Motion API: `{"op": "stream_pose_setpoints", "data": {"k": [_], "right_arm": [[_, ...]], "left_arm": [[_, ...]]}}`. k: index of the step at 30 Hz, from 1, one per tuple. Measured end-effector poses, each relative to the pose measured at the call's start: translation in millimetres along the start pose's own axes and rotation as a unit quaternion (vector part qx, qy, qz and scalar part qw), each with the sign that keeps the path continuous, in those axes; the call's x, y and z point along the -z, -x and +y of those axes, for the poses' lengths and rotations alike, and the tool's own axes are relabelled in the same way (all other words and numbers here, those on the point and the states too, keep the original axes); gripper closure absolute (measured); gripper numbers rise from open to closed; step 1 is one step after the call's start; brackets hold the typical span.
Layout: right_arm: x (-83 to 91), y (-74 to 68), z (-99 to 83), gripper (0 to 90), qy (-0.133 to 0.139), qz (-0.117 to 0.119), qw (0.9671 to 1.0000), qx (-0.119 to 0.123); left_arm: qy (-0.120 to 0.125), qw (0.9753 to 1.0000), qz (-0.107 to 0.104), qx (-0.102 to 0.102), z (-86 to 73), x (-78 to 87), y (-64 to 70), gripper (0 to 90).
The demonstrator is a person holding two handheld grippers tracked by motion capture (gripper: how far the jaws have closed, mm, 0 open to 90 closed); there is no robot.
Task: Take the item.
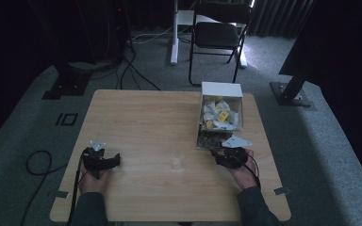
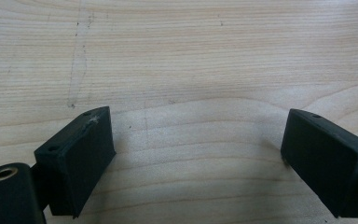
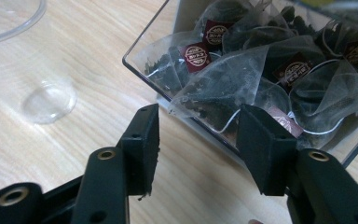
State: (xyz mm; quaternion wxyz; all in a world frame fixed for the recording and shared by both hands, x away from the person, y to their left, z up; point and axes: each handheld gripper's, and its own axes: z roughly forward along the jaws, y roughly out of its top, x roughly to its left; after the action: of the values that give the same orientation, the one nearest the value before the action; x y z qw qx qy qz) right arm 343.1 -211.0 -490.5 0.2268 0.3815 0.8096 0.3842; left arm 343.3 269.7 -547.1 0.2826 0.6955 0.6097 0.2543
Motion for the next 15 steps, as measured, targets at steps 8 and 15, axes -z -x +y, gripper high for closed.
{"op": "stream_pose_setpoints", "data": {"k": [8, 15], "right_arm": [[8.5, -3.5, -6.8, 53.0, 0.004, 0.013, 0.9999, 0.002], [16.5, -7.9, -9.9, 55.9, 0.003, 0.019, 0.9998, 0.009]], "left_arm": [[0.0, 1.0, 0.0, 0.0, 0.0, 0.0, 0.1, 9.9], [0.0, 1.0, 0.0, 0.0, 0.0, 0.0, 0.0, 9.9]]}}
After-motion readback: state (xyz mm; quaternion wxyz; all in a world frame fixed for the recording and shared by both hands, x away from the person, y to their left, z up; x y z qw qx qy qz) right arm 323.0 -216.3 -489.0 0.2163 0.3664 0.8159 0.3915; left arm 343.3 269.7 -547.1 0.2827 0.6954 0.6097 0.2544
